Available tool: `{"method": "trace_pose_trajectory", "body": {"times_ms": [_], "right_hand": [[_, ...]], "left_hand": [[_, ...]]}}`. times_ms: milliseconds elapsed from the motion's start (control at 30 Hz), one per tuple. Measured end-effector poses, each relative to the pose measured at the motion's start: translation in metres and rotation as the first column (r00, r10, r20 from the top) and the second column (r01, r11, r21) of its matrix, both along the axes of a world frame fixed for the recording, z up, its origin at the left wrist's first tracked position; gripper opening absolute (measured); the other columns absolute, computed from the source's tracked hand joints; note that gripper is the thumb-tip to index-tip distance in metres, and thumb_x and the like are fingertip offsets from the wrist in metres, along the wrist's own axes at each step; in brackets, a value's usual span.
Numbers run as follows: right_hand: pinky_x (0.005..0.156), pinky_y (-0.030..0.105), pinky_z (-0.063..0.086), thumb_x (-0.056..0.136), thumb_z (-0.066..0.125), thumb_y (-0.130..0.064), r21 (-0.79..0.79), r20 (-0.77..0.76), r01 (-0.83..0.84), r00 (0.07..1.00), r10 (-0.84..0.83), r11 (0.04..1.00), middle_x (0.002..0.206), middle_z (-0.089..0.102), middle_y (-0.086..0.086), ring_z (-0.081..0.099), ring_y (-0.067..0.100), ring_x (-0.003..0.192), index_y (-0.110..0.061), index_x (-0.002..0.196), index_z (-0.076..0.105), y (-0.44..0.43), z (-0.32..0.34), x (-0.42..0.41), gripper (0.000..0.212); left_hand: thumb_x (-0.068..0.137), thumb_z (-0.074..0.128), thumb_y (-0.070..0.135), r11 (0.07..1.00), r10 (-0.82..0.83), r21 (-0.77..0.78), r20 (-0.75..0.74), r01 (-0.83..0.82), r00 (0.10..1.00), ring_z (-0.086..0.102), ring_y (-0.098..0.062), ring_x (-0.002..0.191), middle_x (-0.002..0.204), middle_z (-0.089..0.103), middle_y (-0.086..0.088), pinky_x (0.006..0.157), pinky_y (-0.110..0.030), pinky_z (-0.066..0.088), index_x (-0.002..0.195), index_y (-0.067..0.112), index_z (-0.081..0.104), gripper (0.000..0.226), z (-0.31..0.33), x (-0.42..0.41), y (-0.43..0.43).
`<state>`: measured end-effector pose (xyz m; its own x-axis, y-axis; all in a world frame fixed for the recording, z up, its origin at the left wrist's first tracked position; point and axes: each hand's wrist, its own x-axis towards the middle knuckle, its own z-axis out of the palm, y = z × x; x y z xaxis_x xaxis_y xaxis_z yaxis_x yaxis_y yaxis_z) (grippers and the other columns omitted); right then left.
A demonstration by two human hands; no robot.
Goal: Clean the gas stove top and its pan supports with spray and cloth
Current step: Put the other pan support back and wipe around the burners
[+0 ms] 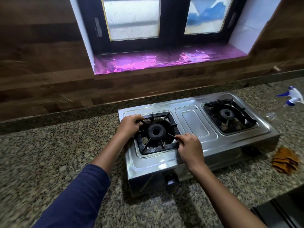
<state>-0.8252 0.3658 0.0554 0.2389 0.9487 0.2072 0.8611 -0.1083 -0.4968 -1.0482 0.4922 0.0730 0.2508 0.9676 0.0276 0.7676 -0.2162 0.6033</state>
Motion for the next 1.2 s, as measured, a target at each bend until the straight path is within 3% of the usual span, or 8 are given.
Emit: {"method": "trace_pose_trajectory", "body": {"times_ms": [133,333,467,633,733,867,1033,1200], "right_hand": [[0.075,0.033,0.048,0.084,0.057,0.002,-0.028,0.016,-0.007,1.0,0.007,1.0,0.087,0.069,0.005,0.058,0.026,0.089,-0.015,0.102,0.076,0.006,0.0,0.0,0.031],[0.072,0.034,0.049,0.085,0.061,0.0,0.005,0.003,-0.052,0.999,0.052,0.999,0.082,0.066,0.003,0.058,0.024,0.085,-0.017,0.104,0.076,0.003,0.001,0.006,0.03],[0.075,0.035,0.05,0.083,0.062,0.001,0.002,-0.029,-0.109,0.994,0.109,0.994,0.082,0.068,0.005,0.059,0.027,0.086,-0.017,0.103,0.077,0.006,0.003,0.011,0.031],[0.08,0.035,0.049,0.087,0.065,-0.009,0.117,-0.156,-0.131,0.976,0.149,0.984,0.093,0.07,0.003,0.058,0.025,0.094,-0.017,0.105,0.075,-0.005,0.009,0.039,0.023],[0.076,0.027,0.048,0.089,0.064,-0.011,0.2,-0.274,-0.037,0.957,0.092,0.979,0.097,0.069,-0.006,0.062,0.014,0.094,-0.021,0.108,0.073,-0.029,0.011,0.075,0.024],[0.073,0.02,0.05,0.09,0.062,-0.007,0.226,-0.419,0.108,0.908,-0.003,0.968,0.098,0.068,-0.008,0.064,0.005,0.087,-0.019,0.107,0.073,-0.06,0.009,0.132,0.023],[0.084,0.024,0.052,0.092,0.061,-0.009,0.192,-0.416,0.265,0.894,-0.166,0.945,0.101,0.067,-0.004,0.063,0.006,0.094,-0.017,0.106,0.072,-0.099,-0.002,0.227,0.02],[0.087,0.036,0.053,0.09,0.061,-0.009,0.051,-0.404,0.476,0.814,-0.417,0.878,0.102,0.066,-0.001,0.064,0.016,0.096,-0.018,0.103,0.071,-0.127,-0.031,0.327,0.019]], "left_hand": [[0.091,0.064,0.019,1.0,-0.013,-0.024,-0.043,0.012,0.999,0.045,-0.017,0.135,0.142,0.053,-0.001,0.109,-0.032,0.036,0.127,0.023,0.064,0.036,0.0,-0.001,-0.003],[0.097,0.052,0.041,0.995,-0.061,-0.088,-0.264,0.039,0.962,0.026,-0.02,0.146,0.159,0.026,-0.002,0.112,-0.037,0.03,0.148,0.022,0.038,0.056,0.016,0.012,-0.025],[0.097,0.049,0.046,1.0,-0.012,-0.023,-0.28,0.006,0.96,0.034,-0.023,0.141,0.153,0.038,-0.005,0.111,-0.042,0.034,0.146,0.017,0.039,0.058,0.025,0.029,-0.051],[0.093,0.056,0.044,0.993,-0.085,0.075,-0.132,0.095,0.988,0.038,-0.019,0.139,0.146,0.048,0.0,0.109,-0.038,0.037,0.138,0.021,0.051,0.051,0.022,0.069,-0.086],[0.091,0.061,0.037,0.965,-0.209,0.149,-0.048,0.214,0.977,0.05,-0.016,0.128,0.134,0.059,0.002,0.1,-0.031,0.042,0.128,0.021,0.061,0.041,0.022,0.115,-0.104],[0.091,0.06,0.034,0.906,-0.372,0.216,-0.009,0.365,0.928,0.056,-0.018,0.118,0.126,0.064,0.002,0.097,-0.032,0.044,0.12,0.021,0.066,0.032,0.018,0.191,-0.128],[0.085,0.054,0.031,0.792,-0.57,0.248,-0.027,0.558,0.821,0.06,-0.021,0.107,0.116,0.067,-0.001,0.087,-0.035,0.052,0.114,0.02,0.067,0.034,0.001,0.3,-0.157],[0.086,0.049,0.035,0.675,-0.666,0.239,-0.209,0.698,0.716,0.05,-0.026,0.13,0.134,0.058,-0.007,0.106,-0.039,0.043,0.126,0.015,0.062,0.046,-0.029,0.387,-0.17]]}}
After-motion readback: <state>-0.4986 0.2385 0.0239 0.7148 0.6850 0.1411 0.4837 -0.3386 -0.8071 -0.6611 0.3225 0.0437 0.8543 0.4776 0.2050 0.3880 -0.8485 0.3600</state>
